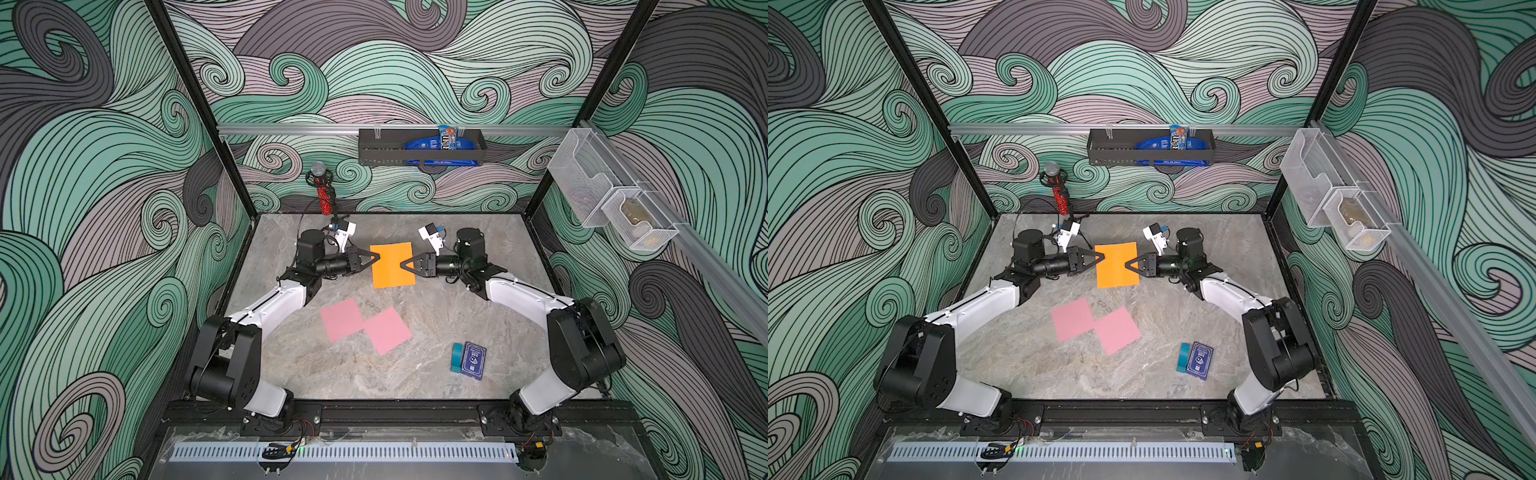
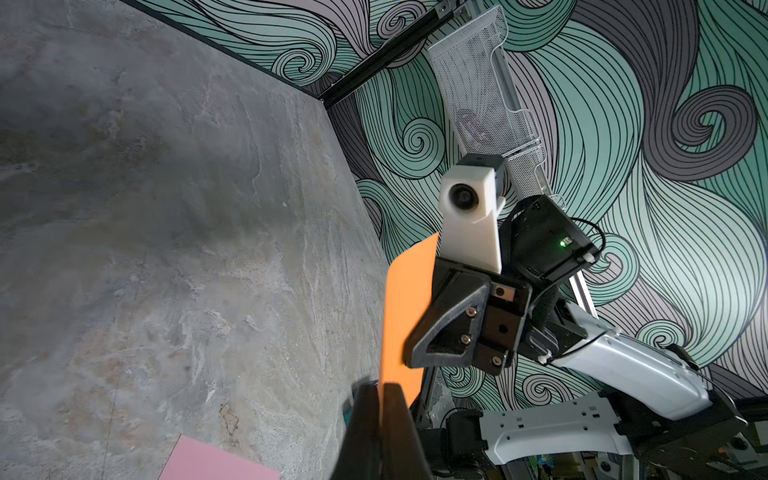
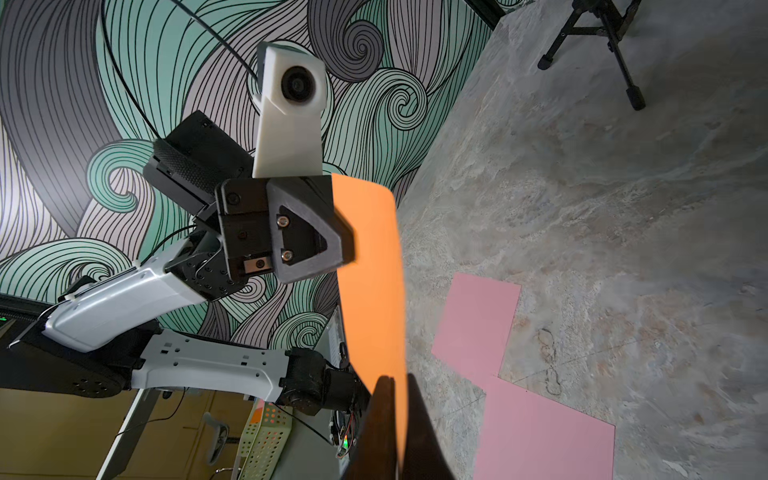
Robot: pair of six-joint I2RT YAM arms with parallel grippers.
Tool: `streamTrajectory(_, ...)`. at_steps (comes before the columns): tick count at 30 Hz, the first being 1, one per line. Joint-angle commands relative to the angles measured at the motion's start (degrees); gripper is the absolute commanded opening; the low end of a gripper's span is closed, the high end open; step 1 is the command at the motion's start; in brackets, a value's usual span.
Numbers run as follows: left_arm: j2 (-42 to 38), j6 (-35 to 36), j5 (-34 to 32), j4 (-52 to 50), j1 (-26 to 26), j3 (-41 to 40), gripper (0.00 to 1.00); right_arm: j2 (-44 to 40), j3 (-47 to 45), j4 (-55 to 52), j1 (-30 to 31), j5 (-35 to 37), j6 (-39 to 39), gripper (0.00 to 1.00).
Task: Fold the square paper along the opposite sides
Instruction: Pick up the paper from the center of the board, then fold the paper.
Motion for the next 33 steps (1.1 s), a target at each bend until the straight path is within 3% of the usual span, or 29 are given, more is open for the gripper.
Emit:
streamTrajectory(1,-1.85,0.82,-0.09,-1.78,0.13,2.09,0.0,-0.71,1.28,-0.67,-1.2,0.43,-2.67,0.3)
streamTrajectory(4,-2.95,0.09,0.34,-1.94,0.08,2.28,0.0,0.23,1.95,-0.67,-2.11,3.46,-4.61,0.41)
streamTrajectory(13,-5.82,-5.68,4.68,4.66,0.04,1.19,0.0,7.07,1.85,0.91,-3.02,10.34,-7.27,0.42)
streamTrajectory(21,-5.57,-10.09,7.0,10.91,0.13,0.35,0.0,8.78,-2.74,14.33,-0.42,3.45,1.26,0.45)
streamTrajectory(26,-4.64,-10.46,7.12,12.05,0.54,-0.38,0.0,7.35,-6.78,28.36,0.54,-1.5,10.46,0.45)
streamTrajectory(33,-3.71,-10.23,6.53,13.52,0.9,-2.28,0.0,5.3,-8.4,30.73,0.39,-2.94,12.53,0.43)
